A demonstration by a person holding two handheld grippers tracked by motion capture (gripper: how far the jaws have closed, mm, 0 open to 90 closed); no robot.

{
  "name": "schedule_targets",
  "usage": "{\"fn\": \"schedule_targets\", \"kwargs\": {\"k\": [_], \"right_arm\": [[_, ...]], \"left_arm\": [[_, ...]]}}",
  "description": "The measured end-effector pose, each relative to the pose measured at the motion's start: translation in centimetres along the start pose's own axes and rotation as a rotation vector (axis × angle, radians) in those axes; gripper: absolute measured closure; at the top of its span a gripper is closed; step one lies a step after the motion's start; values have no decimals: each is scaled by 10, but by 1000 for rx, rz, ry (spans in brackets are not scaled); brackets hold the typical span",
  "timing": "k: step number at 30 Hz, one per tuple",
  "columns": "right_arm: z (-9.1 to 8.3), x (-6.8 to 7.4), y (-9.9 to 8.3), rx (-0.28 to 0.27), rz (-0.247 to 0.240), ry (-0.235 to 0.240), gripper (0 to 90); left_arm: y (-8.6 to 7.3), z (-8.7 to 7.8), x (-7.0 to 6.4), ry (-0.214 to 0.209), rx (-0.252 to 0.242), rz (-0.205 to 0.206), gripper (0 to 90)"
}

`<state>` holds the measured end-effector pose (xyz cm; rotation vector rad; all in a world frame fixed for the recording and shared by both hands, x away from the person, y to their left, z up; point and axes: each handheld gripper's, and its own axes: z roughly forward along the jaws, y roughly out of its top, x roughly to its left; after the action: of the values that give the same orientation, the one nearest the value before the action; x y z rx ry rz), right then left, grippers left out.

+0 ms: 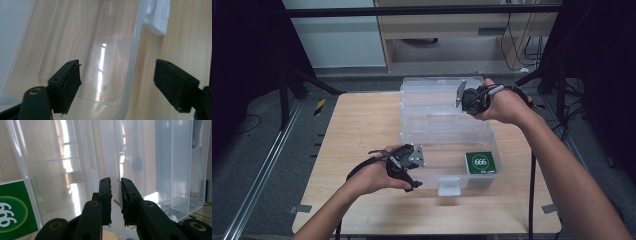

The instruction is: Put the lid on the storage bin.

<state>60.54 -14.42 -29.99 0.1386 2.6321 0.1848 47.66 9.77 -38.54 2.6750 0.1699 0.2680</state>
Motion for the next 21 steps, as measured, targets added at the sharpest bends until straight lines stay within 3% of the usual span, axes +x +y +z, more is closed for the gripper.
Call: {"fn": "schedule_targets", "kwargs": {"k": [6,13,17,21], "right_arm": [[-1,2,1,11,-11,-7,807],[1,3,2,6,-8,-15,806],[1,3,2,9,-9,-18,805],[1,3,2,11,-11,-23,805]], "left_arm": [[-1,-4,-1,3,-2,4,268],[2,-7,-3,-21,25,38,463],[4,-3,-3,-31,66,54,509],[5,4,-5,-47,74,69,572]]}}
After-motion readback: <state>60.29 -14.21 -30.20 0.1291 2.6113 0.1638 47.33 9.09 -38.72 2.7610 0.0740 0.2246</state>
